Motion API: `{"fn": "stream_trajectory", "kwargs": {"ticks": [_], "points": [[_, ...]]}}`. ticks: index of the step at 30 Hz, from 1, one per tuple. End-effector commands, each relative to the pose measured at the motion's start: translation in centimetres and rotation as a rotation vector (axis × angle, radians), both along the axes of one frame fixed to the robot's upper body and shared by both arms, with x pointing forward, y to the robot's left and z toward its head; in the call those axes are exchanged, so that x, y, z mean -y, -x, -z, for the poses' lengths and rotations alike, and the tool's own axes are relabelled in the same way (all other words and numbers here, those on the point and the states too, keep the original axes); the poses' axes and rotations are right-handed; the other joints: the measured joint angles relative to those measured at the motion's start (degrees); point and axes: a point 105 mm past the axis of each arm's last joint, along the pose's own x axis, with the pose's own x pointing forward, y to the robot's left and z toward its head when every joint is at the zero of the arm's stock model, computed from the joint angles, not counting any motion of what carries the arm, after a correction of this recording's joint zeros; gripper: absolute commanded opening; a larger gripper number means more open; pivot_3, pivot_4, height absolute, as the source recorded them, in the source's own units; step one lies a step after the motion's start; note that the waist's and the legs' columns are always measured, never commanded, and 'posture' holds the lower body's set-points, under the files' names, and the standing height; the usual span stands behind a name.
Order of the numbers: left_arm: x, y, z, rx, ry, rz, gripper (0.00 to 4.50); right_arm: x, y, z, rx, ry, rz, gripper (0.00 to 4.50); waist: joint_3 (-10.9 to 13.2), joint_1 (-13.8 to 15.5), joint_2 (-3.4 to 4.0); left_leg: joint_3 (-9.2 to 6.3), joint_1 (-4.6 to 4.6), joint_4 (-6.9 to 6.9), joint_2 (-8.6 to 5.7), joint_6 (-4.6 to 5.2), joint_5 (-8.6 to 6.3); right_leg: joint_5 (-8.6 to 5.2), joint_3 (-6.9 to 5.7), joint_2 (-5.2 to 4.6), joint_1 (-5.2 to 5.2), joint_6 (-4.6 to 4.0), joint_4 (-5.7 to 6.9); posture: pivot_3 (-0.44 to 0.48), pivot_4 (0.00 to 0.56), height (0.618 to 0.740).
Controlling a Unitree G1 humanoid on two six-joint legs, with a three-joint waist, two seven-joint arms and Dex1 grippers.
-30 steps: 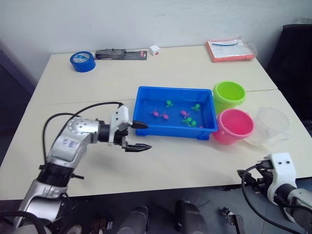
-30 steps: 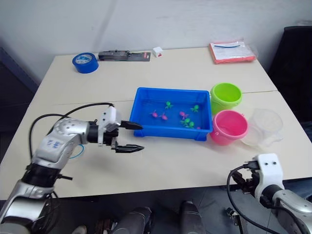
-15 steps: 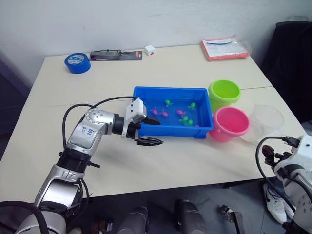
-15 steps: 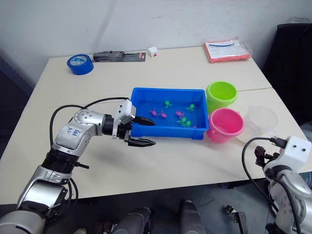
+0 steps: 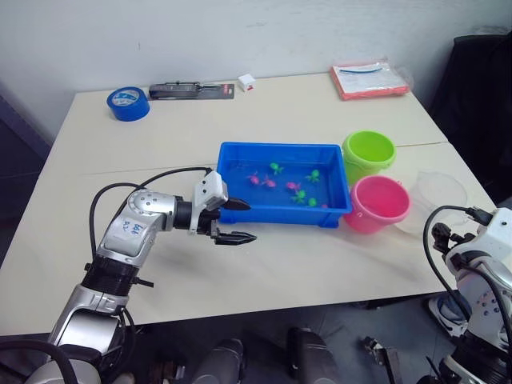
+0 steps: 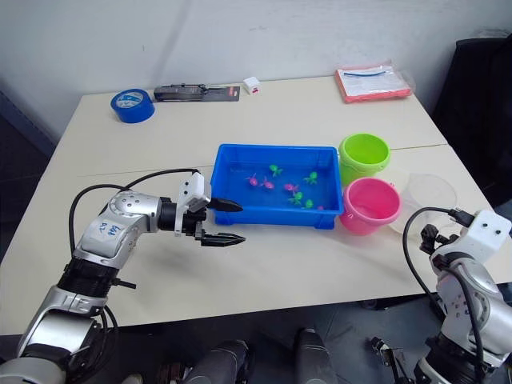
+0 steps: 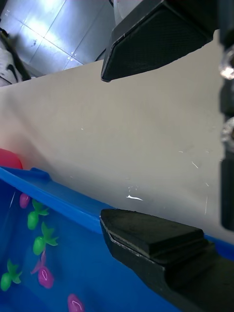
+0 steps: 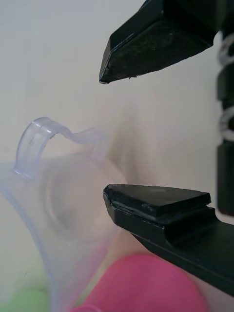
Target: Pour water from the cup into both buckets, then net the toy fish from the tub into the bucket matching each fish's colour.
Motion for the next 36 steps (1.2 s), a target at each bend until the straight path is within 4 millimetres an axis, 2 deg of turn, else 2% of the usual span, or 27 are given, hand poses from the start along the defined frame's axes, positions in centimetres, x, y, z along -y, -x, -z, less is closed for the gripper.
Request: {"fn": "stream_trajectory", "kwargs": {"ticks": [1,11,16,30,33,34,36], "points": [[-0.7,-0.2,-0.8,0.045,0.007,-0.02,4.48,1.1,0.0,-1.2,0.042,0.036,0.042,4.5,0.0,0.0,0.0,-0.01,0.0,0.0,0.0,0.0,0.0,0.0,0.0,0.0,0.0,0.0,0.0,0.0,0.15,0.74],[-1.1,-0.1,-1.0,0.049,-0.008,-0.047,4.48,2.6,-0.9,-1.9,0.09,0.086,0.115,4.5,0.0,-0.5,0.0,0.02,0.0,-0.02,0.01,0.0,0.0,0.0,0.05,0.0,-0.02,0.0,0.0,0.0,0.15,0.74],[-1.1,0.0,-1.2,0.05,-0.011,-0.051,4.48,2.9,-1.4,-1.6,0.103,0.094,0.13,4.5,0.0,-0.9,0.0,0.01,-0.01,-0.01,0.0,0.01,0.0,0.01,0.05,0.0,-0.02,0.0,0.01,0.0,0.15,0.74],[-1.2,0.1,-1.8,0.05,-0.017,-0.065,4.48,2.8,-2.9,-1.1,0.15,0.133,0.149,4.5,0.0,-1.4,0.02,0.03,-0.01,-0.02,0.0,0.01,0.0,0.01,0.04,0.01,-0.03,0.0,0.01,0.0,0.15,0.74],[-1.2,0.1,-1.9,0.051,-0.016,-0.068,4.5,2.7,-3.1,-1.0,0.16,0.131,0.148,3.68,0.0,-1.4,0.02,0.03,0.0,-0.01,0.0,0.01,0.01,0.01,0.03,0.01,-0.03,0.01,0.01,0.0,0.15,0.74],[-1.2,0.1,-1.9,0.051,-0.016,-0.068,4.5,2.7,-3.2,-1.0,0.162,0.131,0.148,3.3,0.0,-1.4,0.02,0.03,0.0,-0.01,0.0,0.01,0.0,0.01,0.03,0.01,-0.03,0.0,0.01,0.0,0.15,0.74],[-1.3,0.1,-2.0,0.052,-0.016,-0.069,4.5,2.7,-3.2,-1.2,0.171,0.142,0.149,2.24,0.0,-1.4,0.02,0.03,0.0,-0.01,0.0,0.01,0.01,0.01,0.02,0.01,-0.03,0.0,0.01,0.0,0.15,0.74]]}}
